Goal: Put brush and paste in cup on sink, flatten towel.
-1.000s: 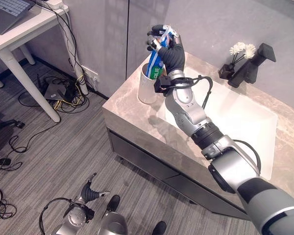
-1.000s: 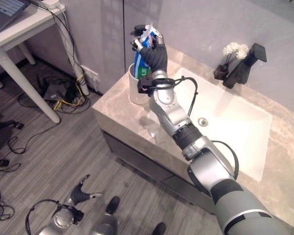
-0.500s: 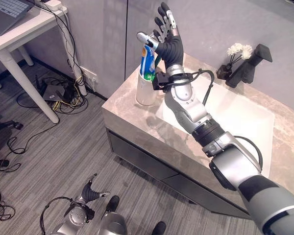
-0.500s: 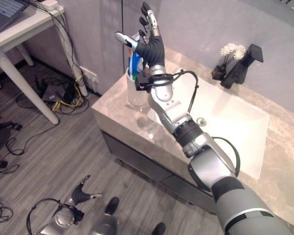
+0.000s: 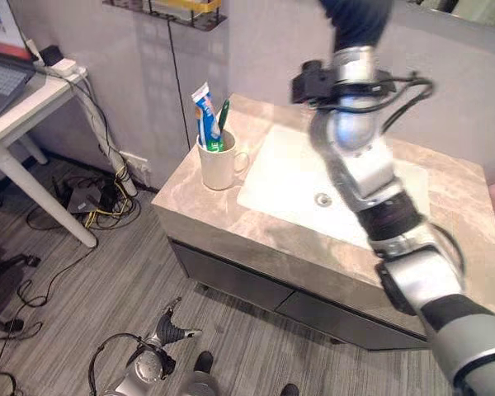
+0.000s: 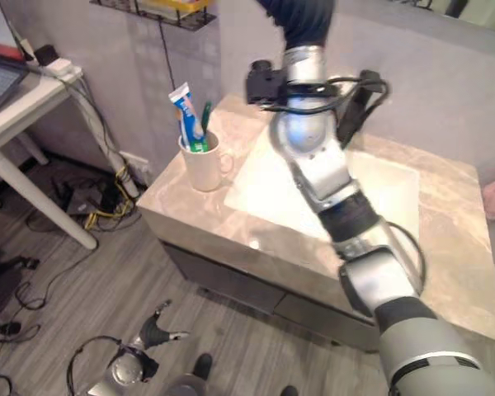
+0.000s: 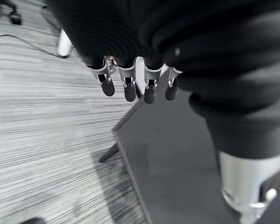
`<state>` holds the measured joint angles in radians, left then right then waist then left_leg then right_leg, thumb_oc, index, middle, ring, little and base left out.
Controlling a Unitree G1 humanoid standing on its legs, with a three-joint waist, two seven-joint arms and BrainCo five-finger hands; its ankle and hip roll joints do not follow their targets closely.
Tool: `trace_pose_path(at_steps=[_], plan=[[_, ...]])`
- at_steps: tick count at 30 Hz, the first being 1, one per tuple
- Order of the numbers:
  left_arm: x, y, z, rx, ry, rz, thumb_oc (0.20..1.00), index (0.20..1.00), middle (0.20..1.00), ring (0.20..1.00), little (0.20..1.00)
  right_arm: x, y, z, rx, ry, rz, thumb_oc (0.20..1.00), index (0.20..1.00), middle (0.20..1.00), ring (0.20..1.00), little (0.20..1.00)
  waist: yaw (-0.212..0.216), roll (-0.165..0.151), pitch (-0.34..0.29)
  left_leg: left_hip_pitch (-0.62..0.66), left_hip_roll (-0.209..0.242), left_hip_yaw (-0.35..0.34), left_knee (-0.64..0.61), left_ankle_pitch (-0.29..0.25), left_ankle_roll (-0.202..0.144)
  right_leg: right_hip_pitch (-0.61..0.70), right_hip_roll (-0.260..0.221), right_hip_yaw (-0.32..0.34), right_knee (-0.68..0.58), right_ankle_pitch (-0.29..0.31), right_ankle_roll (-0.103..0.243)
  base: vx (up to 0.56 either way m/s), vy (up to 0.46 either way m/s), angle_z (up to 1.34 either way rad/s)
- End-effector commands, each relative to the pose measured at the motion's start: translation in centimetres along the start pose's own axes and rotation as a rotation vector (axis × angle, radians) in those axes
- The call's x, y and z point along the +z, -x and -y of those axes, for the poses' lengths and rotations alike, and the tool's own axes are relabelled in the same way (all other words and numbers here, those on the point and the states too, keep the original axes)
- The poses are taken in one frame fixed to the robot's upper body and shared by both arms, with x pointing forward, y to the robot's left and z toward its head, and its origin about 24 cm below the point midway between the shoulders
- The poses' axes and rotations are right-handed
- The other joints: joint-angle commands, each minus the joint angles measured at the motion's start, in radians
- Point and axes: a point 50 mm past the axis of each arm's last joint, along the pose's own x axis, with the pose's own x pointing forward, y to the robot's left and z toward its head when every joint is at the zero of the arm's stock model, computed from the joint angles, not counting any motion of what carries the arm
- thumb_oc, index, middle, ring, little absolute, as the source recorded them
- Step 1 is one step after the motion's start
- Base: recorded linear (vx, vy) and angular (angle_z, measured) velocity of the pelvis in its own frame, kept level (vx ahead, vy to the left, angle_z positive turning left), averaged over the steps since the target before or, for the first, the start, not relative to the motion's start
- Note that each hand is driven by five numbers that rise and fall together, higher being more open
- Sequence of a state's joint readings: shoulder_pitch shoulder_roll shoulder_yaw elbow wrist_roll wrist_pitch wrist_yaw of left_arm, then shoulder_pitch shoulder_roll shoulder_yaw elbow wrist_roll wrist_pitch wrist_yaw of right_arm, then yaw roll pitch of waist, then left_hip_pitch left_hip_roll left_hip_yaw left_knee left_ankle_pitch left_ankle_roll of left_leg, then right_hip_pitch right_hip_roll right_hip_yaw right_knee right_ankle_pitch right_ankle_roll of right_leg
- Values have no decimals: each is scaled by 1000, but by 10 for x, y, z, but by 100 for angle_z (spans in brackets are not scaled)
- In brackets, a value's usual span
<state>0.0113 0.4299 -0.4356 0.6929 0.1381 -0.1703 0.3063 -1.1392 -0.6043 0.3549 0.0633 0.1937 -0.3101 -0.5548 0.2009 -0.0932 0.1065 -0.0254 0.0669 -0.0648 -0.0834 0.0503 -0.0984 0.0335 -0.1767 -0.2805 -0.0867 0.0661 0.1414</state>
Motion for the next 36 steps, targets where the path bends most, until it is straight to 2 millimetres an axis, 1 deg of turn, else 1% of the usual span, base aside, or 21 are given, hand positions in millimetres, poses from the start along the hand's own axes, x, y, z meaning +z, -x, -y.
trace_pose_path(at_steps=[1, 2, 4, 6, 8, 9, 13, 14, 15, 17, 19, 20, 21, 22, 23, 26, 27, 28, 29, 32, 36], plan=[[-2, -1, -10, -15, -87, 41, 1000, 1000, 1000, 1000, 1000, 14, -8, 39, 24, 339, 150, 1000, 1000, 1000, 1000, 1000, -57, -14, -69, -8, 21, 54, -4, -27, 10, 12, -55, 96, -1, 1, 44, -34, 17, -36], [-3, 1, -15, -5, -79, 57, 1000, 1000, 1000, 1000, 1000, 12, -1, 75, 93, 745, 193, 1000, 1000, 1000, 1000, 1000, -98, -11, -71, -2, 25, 70, -4, -26, 10, 3, -52, 111, -1, 9, 46, 17, 29, -35], [-9, 7, -8, -2, -53, 22, 1000, 1000, 1000, 1000, 1000, 23, 26, 129, 36, 1060, 209, 1000, 1000, 1000, 1000, 1000, -162, 16, -70, 14, 32, 116, -4, -34, 16, -22, -42, 163, -1, 17, 48, -47, 46, -26], [-13, 11, -2, -22, -35, 4, 1000, 1000, 1000, 1000, 1000, 22, 61, 180, -160, 1108, 49, 1000, 1000, 1000, 1000, 1000, -177, 18, -71, 26, 38, 141, -4, -48, 17, -32, -41, 187, -1, 15, 51, -7, 24, -69], [-14, 12, -2, -28, -31, -1, 1000, 1000, 1000, 1000, 1000, 23, 72, 190, -194, 1116, 10, 1000, 1000, 1000, 1000, 1000, -184, 21, -71, 28, 38, 146, -4, -49, 18, -35, -41, 192, -1, 16, 51, 15, 4, -64], [-15, 15, 0, -61, -27, -4, 1000, 1000, 1000, 1000, 1000, 12, 115, 238, -331, 1194, -235, 1000, 1000, 1000, 1000, 1000, -209, 28, -60, 31, 39, 160, -4, -47, 22, -42, -39, 203, -1, 23, 51, -7, -4, -47], [-13, 15, -2, -81, 6, 6, 1000, 1000, 1000, 1000, 1000, 4, 168, 270, -484, 1139, -483, 1000, 1000, 1000, 1000, 1000, -228, 44, -55, 32, 42, 175, -4, -53, 21, -53, -38, 220, -1, 22, 53, -6, -9, -31], [-12, 15, -2, -77, 34, 0, 1000, 1000, 1000, 1000, 1000, -1, 198, 276, -586, 1058, -588, 1000, 1000, 1000, 1000, 1000, -239, 55, -50, 26, 42, 179, -4, -42, 21, -63, -39, 224, -1, 32, 51, 23, -1, -8], [-13, 16, -2, -78, 32, -1, 1000, 1000, 1000, 1000, 1000, -1, 199, 276, -587, 1055, -591, 1000, 1000, 1000, 1000, 1000, -238, 53, -53, 30, 43, 179, -4, -52, 20, -59, -38, 223, -1, 23, 53, -34, -13, -14], [-12, 15, -8, -56, 82, -12, 1000, 1000, 1000, 1000, 1000, -9, 274, 276, -742, 838, -867, 1000, 1000, 1000, 1000, 1000, -258, 68, -43, 29, 44, 186, -4, -41, 19, -68, -38, 233, -1, 33, 49, -2, -18, -14], [-13, 16, -9, -60, 84, -16, 1000, 1000, 1000, 1000, 1000, -12, 294, 275, -744, 822, -959, 1000, 1000, 1000, 1000, 1000, -260, 72, -43, 34, 46, 189, -4, -51, 17, -65, -36, 234, -1, 24, 50, 11, -16, -5], [-13, 16, -12, -52, 103, -16, 1000, 1000, 1000, 1000, 1000, -16, 354, 269, -793, 759, -1227, 1000, 1000, 1000, 1000, 1000, -260, 80, -35, 31, 47, 192, -4, -39, 14, -67, -34, 234, -1, 31, 46, -17, -23, -5], [-13, 16, -12, -52, 103, -16, 1000, 1000, 1000, 1000, 1000, -17, 354, 269, -793, 757, -1227, 1000, 1000, 1000, 1000, 1000, -261, 81, -37, 33, 47, 191, -4, -46, 14, -66, -34, 234, -1, 25, 47, -34, -38, -2], [-12, 17, -13, -56, 124, -11, 1000, 1000, 1000, 1000, 1000, -16, 404, 257, -797, 678, -1474, 1000, 1000, 1000, 1000, 1000, -254, 91, -31, 30, 47, 190, -4, -42, 10, -65, -35, 229, -1, 24, 46, 7, -16, 5], [-13, 17, -14, -55, 125, -13, 1000, 1000, 1000, 1000, 1000, -17, 405, 257, -795, 671, -1476, 1000, 1000, 1000, 1000, 1000, -257, 90, -31, 30, 48, 189, -4, -42, 9, -64, -35, 228, -1, 24, 45, -31, -39, 6], [-14, 22, -20, -98, 145, -16, 1000, 1000, 1000, 1000, 1000, -27, 466, 192, -787, 172, -1763, 1000, 1000, 1000, 1000, 1000, -240, 109, -14, 17, 48, 180, -4, -18, 1, -64, -37, 212, -1, 30, 39, -43, -44, 3], [-14, 22, -20, -99, 145, -17, 1000, 1000, 1000, 1000, 1000, -27, 466, 192, -786, 172, -1765, 1000, 1000, 1000, 1000, 1000, -241, 109, -17, 18, 48, 179, -4, -25, 0, -63, -37, 211, -1, 23, 40, -45, -25, 5], [-17, 31, -32, -142, 82, -2, 1000, 1000, 1000, 1000, 1000, -34, 466, 166, -471, 105, -1851, 1000, 1000, 1000, 1000, 1000, -234, 120, -11, 11, 46, 174, -4, -18, -3, -64, -38, 207, -1, 25, 38, 4, -10, 6], [-17, 31, -32, -142, 82, -3, 1000, 1000, 1000, 1000, 1000, -34, 466, 166, -471, 105, -1852, 1000, 1000, 1000, 1000, 1000, -235, 120, -12, 10, 46, 173, -4, -17, -3, -64, -38, 207, -1, 25, 38, -16, -21, 8], [-12, 48, -62, -203, 3, 61, 1000, 1000, 1000, 1000, 1000, -49, 453, 116, -16, -62, -1871, 1000, 1000, 1000, 1000, 1000, -213, 146, -8, 2, 45, 168, -4, -8, -10, -60, -44, 193, -1, 23, 36, -6, -26, 20], [13, 64, -110, -196, -32, 180, 1000, 1000, 1000, 1000, 1000, -43, 462, 114, 156, -31, -1938, 1000, 1000, 1000, 1000, 1000, -192, 167, -6, -10, 43, 146, -4, 4, -18, -49, -46, 165, -1, 17, 35, -6, -38, 12]])
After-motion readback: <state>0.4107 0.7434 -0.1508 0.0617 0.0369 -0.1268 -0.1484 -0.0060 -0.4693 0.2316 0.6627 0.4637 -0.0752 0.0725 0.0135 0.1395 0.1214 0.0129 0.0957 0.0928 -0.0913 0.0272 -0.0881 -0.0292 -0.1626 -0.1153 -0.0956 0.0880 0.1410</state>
